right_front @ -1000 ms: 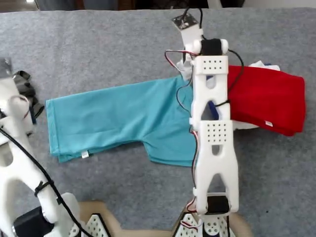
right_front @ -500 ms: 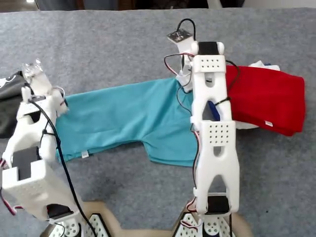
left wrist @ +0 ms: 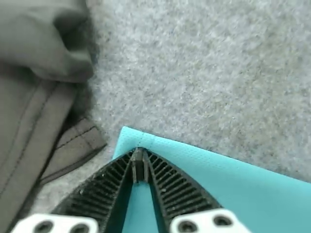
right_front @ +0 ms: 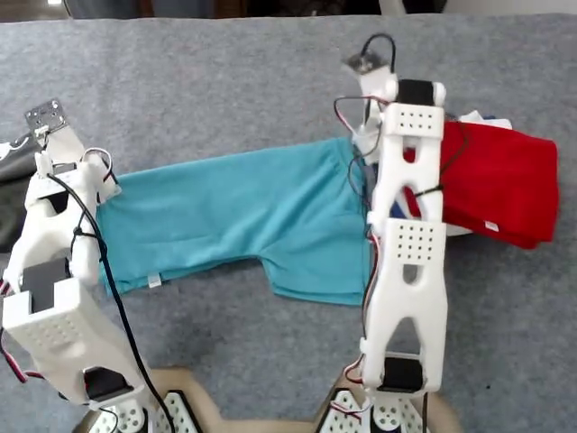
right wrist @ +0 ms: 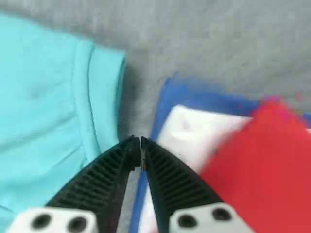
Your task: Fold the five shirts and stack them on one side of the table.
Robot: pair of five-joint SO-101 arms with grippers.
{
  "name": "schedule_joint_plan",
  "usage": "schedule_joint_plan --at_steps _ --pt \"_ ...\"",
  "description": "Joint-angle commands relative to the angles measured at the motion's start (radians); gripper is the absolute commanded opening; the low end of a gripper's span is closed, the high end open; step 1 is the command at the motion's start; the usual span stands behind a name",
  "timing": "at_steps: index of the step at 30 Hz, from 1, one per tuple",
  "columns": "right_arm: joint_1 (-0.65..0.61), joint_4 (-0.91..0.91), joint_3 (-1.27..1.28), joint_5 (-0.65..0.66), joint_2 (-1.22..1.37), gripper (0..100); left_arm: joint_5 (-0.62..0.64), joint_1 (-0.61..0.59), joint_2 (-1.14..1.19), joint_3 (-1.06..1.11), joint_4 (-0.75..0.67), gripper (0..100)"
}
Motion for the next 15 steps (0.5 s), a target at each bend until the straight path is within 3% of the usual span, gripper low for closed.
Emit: schedule_joint_plan --at_steps 1,8,15 --pt "0.003 0.011 -0.070 0.002 -0.076 1.4 0.000 -0.007 -0.117 -0.028 0.006 3" --pt "-0.037 0.011 0.200 0.075 -0.386 1.4 0.000 0.031 -0.457 0.048 0.170 3" --pt "-0.123 0.009 0.728 0.298 -0.848 1.4 0.000 0.028 -0.749 0.325 0.110 3"
